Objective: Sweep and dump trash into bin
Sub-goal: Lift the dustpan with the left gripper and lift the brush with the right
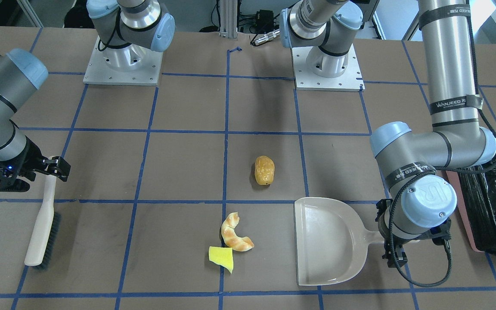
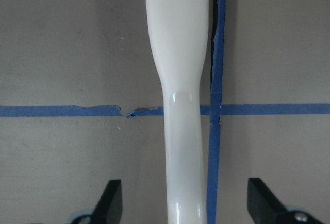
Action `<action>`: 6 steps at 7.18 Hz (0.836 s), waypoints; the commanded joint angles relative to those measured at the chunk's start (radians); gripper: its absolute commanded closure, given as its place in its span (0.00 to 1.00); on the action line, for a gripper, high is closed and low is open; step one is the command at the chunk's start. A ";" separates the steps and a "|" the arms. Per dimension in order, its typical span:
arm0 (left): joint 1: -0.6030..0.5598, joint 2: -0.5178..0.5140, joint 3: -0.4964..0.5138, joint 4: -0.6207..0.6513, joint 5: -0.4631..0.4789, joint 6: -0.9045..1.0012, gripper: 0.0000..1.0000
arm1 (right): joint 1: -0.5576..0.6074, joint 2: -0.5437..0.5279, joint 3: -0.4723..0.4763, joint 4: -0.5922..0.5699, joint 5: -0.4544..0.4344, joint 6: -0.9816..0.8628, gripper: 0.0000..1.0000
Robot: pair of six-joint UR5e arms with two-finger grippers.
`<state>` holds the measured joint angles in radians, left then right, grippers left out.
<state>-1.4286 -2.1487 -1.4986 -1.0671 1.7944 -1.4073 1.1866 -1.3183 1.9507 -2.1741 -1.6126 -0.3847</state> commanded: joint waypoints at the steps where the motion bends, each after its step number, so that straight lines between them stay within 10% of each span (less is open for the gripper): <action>1: 0.004 0.009 -0.005 0.006 0.008 0.010 0.16 | 0.001 0.014 0.011 -0.004 -0.006 0.004 0.20; 4: 0.008 0.004 -0.044 0.009 0.010 0.011 0.27 | 0.001 0.002 0.037 -0.007 -0.003 0.006 0.32; 6: 0.010 0.019 -0.043 0.044 -0.006 0.005 1.00 | 0.001 -0.010 0.031 -0.010 -0.004 0.023 0.48</action>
<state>-1.4196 -2.1371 -1.5437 -1.0376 1.7983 -1.3980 1.1873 -1.3207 1.9863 -2.1827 -1.6159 -0.3683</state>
